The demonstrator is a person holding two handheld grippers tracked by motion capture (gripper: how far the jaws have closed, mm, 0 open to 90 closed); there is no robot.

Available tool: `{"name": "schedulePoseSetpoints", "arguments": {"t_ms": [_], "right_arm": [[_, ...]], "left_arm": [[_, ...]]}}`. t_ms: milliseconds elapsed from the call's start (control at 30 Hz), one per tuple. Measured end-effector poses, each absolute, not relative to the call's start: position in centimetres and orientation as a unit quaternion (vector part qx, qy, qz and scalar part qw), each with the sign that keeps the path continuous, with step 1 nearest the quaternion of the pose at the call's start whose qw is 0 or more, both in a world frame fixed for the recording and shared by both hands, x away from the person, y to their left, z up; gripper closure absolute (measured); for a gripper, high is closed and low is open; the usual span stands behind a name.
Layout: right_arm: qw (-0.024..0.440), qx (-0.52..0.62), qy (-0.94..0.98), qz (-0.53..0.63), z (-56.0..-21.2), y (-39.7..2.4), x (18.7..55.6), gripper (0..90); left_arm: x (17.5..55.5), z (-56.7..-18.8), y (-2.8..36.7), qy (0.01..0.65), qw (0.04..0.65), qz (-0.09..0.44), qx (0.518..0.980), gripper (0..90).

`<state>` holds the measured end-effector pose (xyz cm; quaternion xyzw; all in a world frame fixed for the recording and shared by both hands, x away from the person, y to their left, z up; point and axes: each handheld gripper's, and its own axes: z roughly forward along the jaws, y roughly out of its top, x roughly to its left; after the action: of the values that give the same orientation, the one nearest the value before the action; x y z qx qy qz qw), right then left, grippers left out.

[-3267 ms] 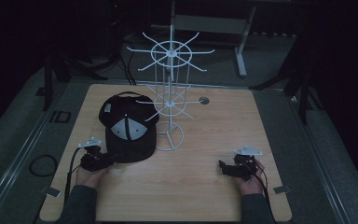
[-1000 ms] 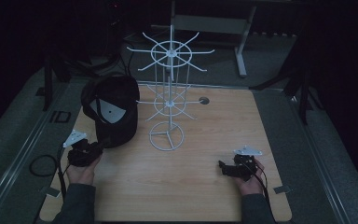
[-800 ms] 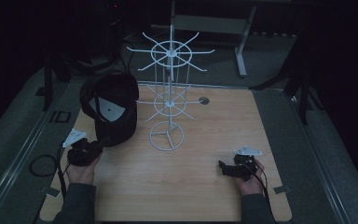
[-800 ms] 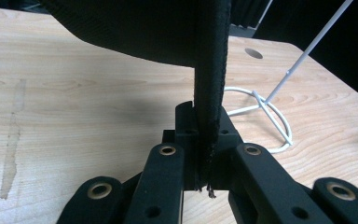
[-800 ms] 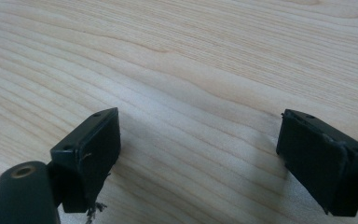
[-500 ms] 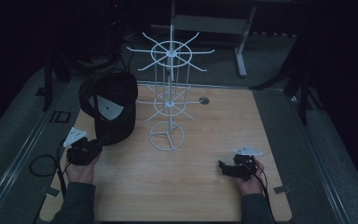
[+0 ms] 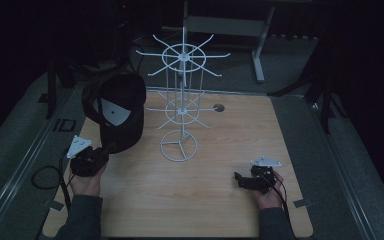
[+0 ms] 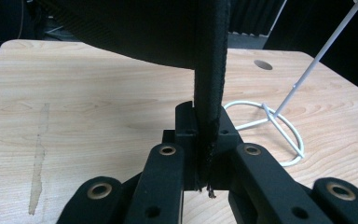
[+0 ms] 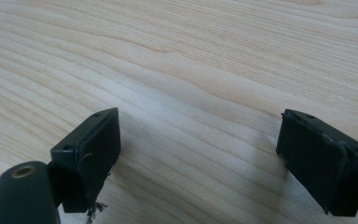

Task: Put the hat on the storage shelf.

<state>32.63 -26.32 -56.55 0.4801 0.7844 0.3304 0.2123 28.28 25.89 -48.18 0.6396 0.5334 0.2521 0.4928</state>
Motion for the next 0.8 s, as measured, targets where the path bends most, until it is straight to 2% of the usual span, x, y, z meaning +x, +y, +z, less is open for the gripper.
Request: {"name": "schedulePoseSetpoints", "arguments": {"t_ms": [800], "right_arm": [[0.213, 0.480, 0.784, 0.331, -56.6, -26.3, 32.6, 13.3]], "left_arm": [[27.5, -45.9, 25.8, 0.527, 0.504, 0.275, 0.626, 86.1]]}}
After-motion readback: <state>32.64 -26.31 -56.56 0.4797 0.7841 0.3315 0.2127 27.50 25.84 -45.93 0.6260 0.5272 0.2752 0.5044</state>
